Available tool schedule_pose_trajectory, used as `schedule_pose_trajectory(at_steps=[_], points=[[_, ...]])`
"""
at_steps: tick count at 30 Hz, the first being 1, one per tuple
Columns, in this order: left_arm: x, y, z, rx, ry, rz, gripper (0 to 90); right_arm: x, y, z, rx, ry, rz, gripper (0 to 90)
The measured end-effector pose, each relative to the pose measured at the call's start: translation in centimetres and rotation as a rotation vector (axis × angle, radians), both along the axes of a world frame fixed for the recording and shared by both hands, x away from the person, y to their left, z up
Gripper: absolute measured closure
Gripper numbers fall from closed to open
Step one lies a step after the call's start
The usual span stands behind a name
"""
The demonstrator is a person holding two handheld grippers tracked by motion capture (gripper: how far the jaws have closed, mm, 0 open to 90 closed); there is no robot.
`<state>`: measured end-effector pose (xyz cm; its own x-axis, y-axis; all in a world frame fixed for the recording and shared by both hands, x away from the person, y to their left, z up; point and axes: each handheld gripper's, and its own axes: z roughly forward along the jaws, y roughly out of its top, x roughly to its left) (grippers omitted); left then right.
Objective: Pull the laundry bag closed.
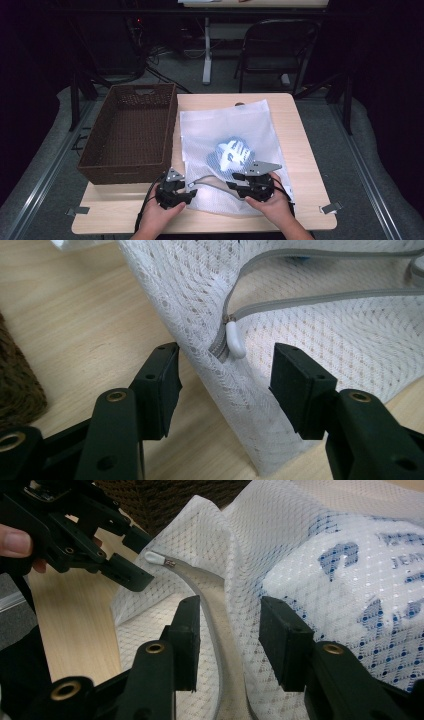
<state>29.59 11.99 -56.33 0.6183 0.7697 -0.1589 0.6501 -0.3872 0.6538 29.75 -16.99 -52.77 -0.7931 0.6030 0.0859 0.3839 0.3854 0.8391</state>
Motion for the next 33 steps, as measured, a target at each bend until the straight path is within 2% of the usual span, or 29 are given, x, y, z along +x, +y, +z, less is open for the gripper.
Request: schedule_pose_trajectory(at_steps=[4, 10, 18, 26, 29, 33], points=[[0.2, -0.2, -0.3, 0.004, 0.013, -0.002, 45.9, 0.0, 0.0, 0.0, 0.0, 0.001, -0.001, 60.1], [0.2, -0.1, -0.3, 0.01, 0.01, -0.004, 54.6, 0.0, 0.2, -0.1, -0.001, 0.007, -0.003, 59.9], [0.1, 0.0, -0.3, 0.012, 0.02, -0.005, 61.4, 0.1, 0.5, -0.2, -0.008, 0.008, 0.001, 60.1], [-0.3, 0.2, -0.1, 0.019, 0.026, -0.018, 65.0, 0.2, 1.3, -0.1, -0.032, 0.01, 0.006, 65.4], [-0.3, 0.4, 0.0, 0.02, 0.035, -0.028, 69.2, 0.2, 1.7, 0.0, -0.035, 0.014, 0.01, 66.5], [-0.4, 0.3, 0.0, 0.029, 0.023, -0.026, 73.4, 0.2, 2.2, 0.0, -0.045, 0.01, 0.018, 66.6]])
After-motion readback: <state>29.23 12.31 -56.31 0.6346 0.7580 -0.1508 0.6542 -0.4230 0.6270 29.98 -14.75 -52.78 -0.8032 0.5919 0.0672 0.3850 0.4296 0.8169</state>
